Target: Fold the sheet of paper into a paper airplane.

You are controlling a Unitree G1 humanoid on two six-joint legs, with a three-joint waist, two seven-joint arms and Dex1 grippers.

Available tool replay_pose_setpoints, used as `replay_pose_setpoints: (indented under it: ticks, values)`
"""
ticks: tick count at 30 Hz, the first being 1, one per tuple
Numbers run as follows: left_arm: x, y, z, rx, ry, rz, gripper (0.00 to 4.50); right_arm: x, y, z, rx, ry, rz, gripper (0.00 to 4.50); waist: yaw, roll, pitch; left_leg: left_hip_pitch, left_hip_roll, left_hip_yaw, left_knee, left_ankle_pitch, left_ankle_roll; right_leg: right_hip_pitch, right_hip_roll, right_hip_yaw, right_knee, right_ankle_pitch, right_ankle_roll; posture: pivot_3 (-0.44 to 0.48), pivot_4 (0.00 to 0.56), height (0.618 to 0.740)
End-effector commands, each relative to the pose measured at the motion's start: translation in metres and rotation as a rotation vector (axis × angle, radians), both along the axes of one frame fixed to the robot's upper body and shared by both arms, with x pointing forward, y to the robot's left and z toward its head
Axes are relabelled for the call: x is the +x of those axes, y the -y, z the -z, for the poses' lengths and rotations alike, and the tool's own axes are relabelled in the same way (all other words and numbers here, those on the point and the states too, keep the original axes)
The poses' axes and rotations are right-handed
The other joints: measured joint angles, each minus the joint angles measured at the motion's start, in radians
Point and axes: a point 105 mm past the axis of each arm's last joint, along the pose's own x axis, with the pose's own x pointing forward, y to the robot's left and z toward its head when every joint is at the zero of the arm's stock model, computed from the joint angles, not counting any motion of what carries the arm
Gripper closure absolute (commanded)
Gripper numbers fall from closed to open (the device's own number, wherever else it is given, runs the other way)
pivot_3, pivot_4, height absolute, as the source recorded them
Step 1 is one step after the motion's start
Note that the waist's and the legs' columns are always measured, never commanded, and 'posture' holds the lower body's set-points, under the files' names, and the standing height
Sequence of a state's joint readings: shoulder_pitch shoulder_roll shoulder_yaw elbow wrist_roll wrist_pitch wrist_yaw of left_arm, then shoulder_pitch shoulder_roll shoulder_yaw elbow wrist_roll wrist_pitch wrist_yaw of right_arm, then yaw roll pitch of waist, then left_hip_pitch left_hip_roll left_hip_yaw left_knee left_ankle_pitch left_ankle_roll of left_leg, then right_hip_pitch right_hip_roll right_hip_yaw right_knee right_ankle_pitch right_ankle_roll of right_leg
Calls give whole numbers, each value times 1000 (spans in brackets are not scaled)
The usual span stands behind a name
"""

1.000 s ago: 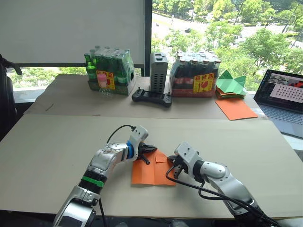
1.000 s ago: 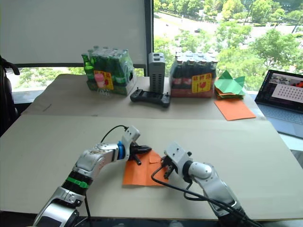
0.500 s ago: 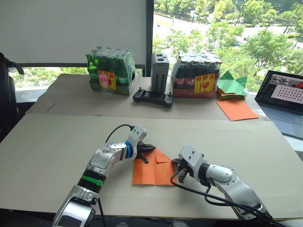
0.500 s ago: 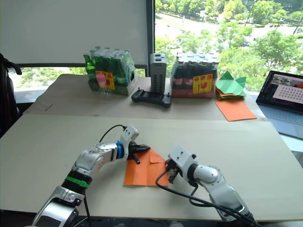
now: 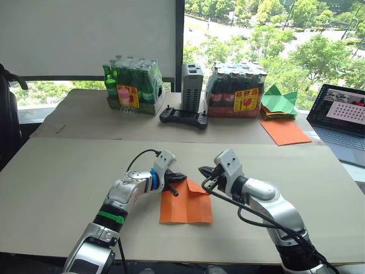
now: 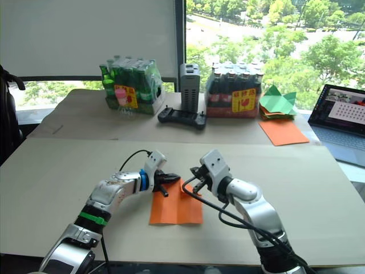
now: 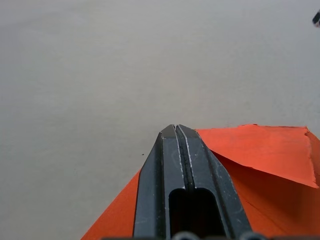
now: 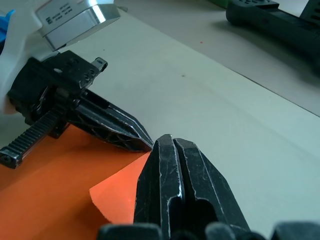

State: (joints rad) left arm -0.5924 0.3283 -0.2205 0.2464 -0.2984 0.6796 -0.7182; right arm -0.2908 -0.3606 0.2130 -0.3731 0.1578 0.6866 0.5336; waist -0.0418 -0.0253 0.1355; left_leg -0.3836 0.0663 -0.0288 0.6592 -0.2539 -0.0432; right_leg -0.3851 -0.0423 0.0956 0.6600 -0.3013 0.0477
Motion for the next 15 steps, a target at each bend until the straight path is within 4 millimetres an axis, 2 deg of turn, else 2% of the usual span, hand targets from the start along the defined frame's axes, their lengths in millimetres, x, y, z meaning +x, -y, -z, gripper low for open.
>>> replay_pose_setpoints:
  ticks: [1,8,15]
  values:
    - [-2,-22,32,114,-88,-83,4500,-2,-5,5,-7,11,-23,4416,0,0,0,0,0,0,0,0,0,0,0,0,0,0,0,0,150,740]
    - [-2,-27,27,91,-88,-100,4500,6,0,25,-27,-31,22,4416,-2,0,0,0,0,0,0,0,0,0,0,0,0,0,0,0,150,740]
    - [1,-32,15,24,-81,-134,4500,1,2,44,-97,-77,2,4416,-4,0,0,-1,0,0,0,0,0,-1,0,0,0,0,0,0,150,740]
